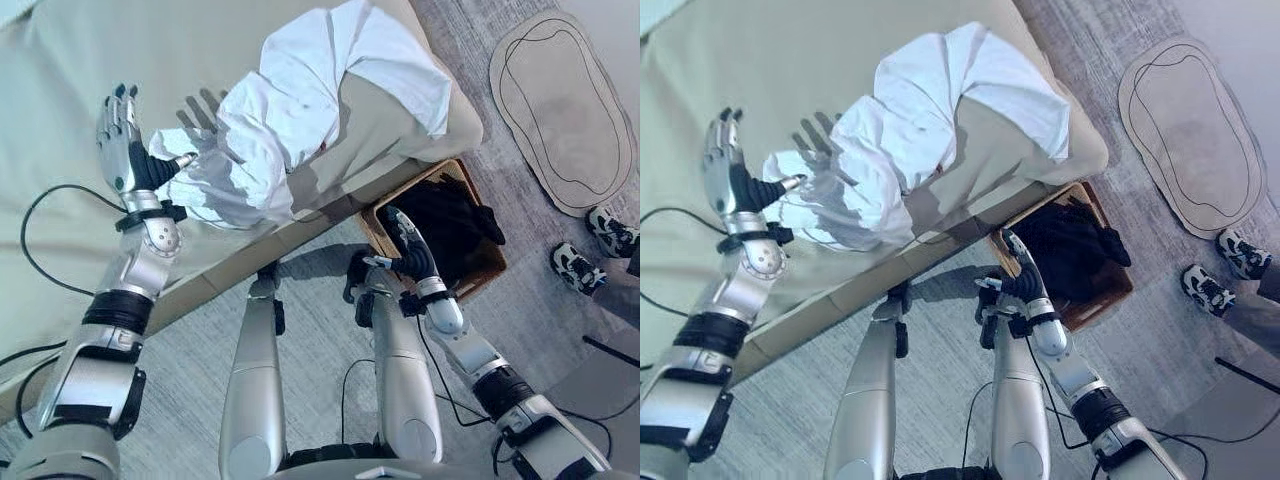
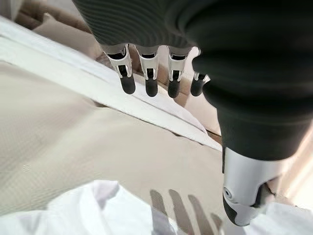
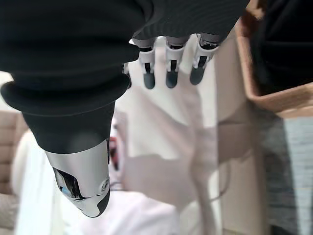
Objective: Pick up clothes into the bucket
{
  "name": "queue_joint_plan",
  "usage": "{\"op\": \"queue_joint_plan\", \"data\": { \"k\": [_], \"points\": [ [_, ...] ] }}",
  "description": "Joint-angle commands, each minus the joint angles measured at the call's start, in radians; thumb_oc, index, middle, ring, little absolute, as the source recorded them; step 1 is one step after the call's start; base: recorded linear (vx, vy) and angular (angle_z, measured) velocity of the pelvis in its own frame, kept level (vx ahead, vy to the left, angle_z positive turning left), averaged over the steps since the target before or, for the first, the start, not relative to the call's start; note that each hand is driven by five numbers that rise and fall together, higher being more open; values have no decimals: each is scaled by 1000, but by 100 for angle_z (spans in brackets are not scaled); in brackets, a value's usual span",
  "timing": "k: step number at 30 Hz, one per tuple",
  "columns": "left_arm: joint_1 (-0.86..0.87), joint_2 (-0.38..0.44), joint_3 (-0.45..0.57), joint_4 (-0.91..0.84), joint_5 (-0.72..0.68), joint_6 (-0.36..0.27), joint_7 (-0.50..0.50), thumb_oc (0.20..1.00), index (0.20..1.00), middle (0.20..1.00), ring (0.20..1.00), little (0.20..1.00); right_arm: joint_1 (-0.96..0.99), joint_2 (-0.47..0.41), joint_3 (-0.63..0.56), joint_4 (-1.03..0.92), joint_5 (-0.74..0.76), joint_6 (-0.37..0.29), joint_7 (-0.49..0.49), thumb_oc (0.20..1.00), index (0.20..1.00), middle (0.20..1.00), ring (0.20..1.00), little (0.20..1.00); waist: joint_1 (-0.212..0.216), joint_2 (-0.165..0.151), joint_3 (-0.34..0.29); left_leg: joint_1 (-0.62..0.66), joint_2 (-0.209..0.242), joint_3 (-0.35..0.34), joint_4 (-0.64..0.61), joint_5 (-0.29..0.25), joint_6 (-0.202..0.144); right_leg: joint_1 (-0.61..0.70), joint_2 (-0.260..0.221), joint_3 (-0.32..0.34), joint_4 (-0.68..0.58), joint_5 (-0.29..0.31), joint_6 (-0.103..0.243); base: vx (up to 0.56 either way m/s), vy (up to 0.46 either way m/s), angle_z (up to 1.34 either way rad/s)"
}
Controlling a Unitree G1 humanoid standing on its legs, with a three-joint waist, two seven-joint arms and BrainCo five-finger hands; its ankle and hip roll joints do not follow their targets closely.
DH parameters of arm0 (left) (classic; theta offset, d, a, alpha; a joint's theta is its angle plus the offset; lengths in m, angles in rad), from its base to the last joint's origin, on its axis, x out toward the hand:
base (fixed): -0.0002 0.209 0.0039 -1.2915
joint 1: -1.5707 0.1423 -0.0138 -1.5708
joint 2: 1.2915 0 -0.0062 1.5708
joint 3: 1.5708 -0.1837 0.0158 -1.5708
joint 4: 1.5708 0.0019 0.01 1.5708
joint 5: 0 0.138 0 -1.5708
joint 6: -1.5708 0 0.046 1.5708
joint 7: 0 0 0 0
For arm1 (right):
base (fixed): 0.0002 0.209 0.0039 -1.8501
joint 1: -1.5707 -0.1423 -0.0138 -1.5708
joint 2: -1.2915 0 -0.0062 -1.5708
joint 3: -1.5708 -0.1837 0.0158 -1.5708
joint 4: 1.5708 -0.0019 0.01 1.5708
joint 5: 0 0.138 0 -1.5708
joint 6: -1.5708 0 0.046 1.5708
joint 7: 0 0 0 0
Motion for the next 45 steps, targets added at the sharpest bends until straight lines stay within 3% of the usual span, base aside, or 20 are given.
{"op": "queue_joint_plan", "data": {
  "k": [1, 4, 10, 17, 24, 33, 39, 40, 41, 45],
  "points": [
    [-89, 77, -16, 8, 54, 34, 48, 1000, 1000, 1000, 1000, 1000, 42, 6, -1, -18, 22, -36, -17, 1000, 1000, 1000, 1000, 1000, 3, -34, -16, -65, 21, 5, 122, -106, 14, -9, -46, 10, -108, 109, 96, 45, -57, 16],
    [-130, 113, -40, 27, 69, 49, 46, 1000, 1000, 1000, 1000, 1000, 59, -1, -6, -19, 34, -39, -2, 1000, 1000, 1000, 1000, 1000, -4, -43, -15, -95, 20, -7, 139, -109, 15, -31, -42, 5, -101, 110, 97, -12, -12, 4],
    [-198, 173, -94, 52, 61, 23, 11, 1000, 1000, 1000, 1000, 1000, 73, -24, -19, -43, 66, -50, 20, 1000, 1000, 1000, 1000, 1000, -22, -49, -13, -145, 19, -16, 160, -115, 18, -74, -38, 5, -100, 117, 97, -13, 30, 3],
    [-162, 175, -150, -78, 42, -92, -143, 1000, 1000, 1000, 1000, 1000, 61, -42, -61, -70, 62, -52, 28, 1000, 1000, 1000, 1000, 1000, -33, -22, -7, -162, 7, -2, 159, -119, 25, -105, -41, 20, -96, 116, 98, -9, 58, -2],
    [-175, 149, -232, -80, 0, -153, -268, 1000, 1000, 1000, 1000, 1000, 68, -73, -93, -102, 43, -47, 46, 1000, 1000, 1000, 1000, 1000, -53, -3, -7, -177, 3, 19, 168, -118, 29, -131, -42, 43, -85, 120, 98, -15, 65, -6],
    [-213, 164, -343, -84, 162, -142, -277, 1000, 1000, 1000, 1000, 1000, 79, -90, -113, -110, 21, -53, 51, 1000, 1000, 1000, 1000, 1000, -61, 8, -7, -188, 3, 26, 164, -115, 31, -153, -46, 57, -77, 120, 102, -5, 17, -5],
    [-335, 184, -498, 11, 356, -71, -282, 1000, 1000, 1000, 1000, 1000, 74, -103, -108, -119, 35, -67, 60, 1000, 1000, 1000, 1000, 1000, -74, 7, -7, -202, 9, 28, 164, -111, 31, -170, -46, 63, -73, 128, 107, -14, 2, 0],
    [-345, 192, -517, 2, 370, -76, -297, 567, 567, 567, 567, 567, 77, -102, -112, -121, 38, -69, 61, 1000, 1000, 1000, 1000, 1000, -75, 4, -6, -216, 5, 35, 155, -76, 38, -182, -53, 56, -86, 159, 97, 0, 0, 0],
    [-349, 199, -523, -8, 372, -77, -309, 200, 200, 200, 200, 200, 80, -103, -115, -123, 42, -68, 63, 1000, 1000, 1000, 1000, 1000, -72, 7, -7, -203, 9, 29, 164, -110, 33, -172, -46, 65, -72, 129, 109, 0, 0, 0],
    [-326, 197, -488, -20, 336, -87, -309, 200, 200, 200, 200, 200, 88, -96, -127, -108, 41, -64, 59, 1000, 1000, 1000, 1000, 1000, -67, 12, -7, -192, 8, 32, 157, -108, 34, -166, -51, 64, -72, 131, 110, 18, -4, 0]
  ]
}}
